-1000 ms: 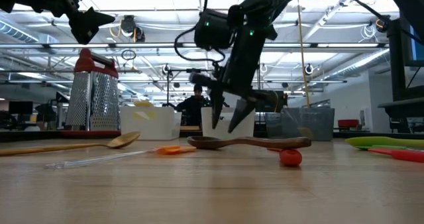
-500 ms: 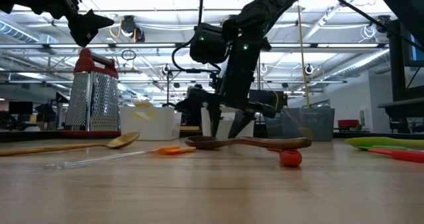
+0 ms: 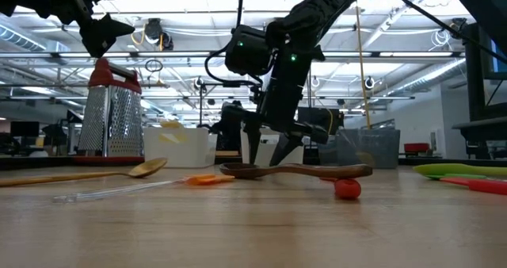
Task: Pick & Place Kitchen Items
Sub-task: Put the top green spatula into the black bin
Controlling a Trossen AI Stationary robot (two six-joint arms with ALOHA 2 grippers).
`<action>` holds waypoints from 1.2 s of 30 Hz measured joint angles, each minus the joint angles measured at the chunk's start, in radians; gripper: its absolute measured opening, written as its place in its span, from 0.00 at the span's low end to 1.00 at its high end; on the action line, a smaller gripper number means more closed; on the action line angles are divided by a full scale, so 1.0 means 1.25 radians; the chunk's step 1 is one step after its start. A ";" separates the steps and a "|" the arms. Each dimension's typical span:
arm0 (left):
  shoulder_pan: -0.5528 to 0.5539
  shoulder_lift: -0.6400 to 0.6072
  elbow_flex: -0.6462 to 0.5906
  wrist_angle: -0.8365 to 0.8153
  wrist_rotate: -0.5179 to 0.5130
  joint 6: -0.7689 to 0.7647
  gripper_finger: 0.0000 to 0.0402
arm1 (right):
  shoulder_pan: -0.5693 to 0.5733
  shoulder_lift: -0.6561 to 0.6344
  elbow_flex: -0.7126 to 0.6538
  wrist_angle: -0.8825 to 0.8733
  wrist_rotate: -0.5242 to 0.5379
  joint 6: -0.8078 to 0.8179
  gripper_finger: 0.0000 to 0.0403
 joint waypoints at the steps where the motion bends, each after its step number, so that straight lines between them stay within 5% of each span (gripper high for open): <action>1: 0.000 0.000 0.000 0.000 0.000 0.000 0.67 | 0.000 0.000 0.000 0.001 0.000 0.001 0.39; 12: 0.000 0.000 0.000 0.000 0.000 0.000 0.67 | -0.001 0.001 -0.001 -0.012 -0.001 -0.002 0.38; 24: 0.000 0.000 0.000 0.000 0.001 0.001 0.67 | -0.001 0.001 -0.067 -0.050 -0.071 0.061 0.25; 36: 0.000 0.000 0.000 0.001 0.001 -0.016 0.67 | 0.041 -0.004 -0.118 -0.045 -0.054 0.109 0.15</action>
